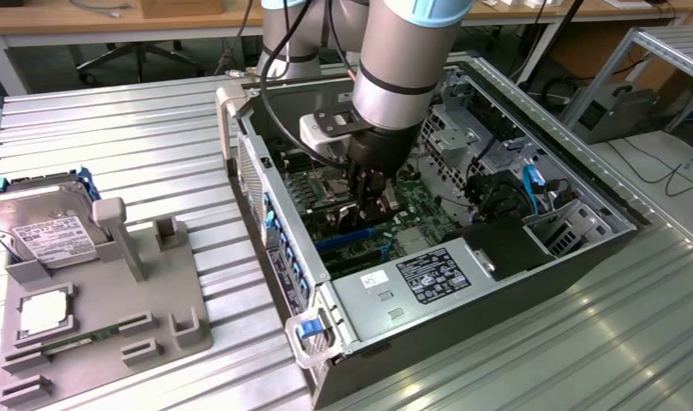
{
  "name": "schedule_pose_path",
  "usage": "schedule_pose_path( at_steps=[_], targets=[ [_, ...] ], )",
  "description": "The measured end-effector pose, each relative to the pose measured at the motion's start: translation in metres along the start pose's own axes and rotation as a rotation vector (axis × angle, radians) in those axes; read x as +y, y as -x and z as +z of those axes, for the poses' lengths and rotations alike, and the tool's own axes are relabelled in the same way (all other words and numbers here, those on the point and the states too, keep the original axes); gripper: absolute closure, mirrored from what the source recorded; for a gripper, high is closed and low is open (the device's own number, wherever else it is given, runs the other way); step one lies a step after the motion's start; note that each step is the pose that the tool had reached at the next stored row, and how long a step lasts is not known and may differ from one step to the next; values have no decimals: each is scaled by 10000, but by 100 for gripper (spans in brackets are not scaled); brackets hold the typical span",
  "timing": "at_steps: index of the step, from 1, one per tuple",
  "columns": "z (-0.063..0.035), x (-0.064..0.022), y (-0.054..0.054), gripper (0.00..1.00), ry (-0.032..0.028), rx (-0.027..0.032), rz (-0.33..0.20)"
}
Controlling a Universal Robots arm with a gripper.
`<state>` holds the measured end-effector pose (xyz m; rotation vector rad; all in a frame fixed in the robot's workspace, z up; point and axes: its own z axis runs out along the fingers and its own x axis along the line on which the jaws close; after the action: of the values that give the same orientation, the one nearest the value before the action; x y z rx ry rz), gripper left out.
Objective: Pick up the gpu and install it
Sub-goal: 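Insert the gpu into the slot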
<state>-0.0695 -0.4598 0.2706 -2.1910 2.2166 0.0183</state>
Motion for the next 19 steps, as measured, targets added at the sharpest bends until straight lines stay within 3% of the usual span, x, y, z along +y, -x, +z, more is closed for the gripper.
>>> schedule_pose_path(
  at_steps=[6, 19],
  targets=[
    [5, 1, -1, 73, 73, 82, 17],
    [42, 0, -2, 73, 74, 94, 16]
  ],
)
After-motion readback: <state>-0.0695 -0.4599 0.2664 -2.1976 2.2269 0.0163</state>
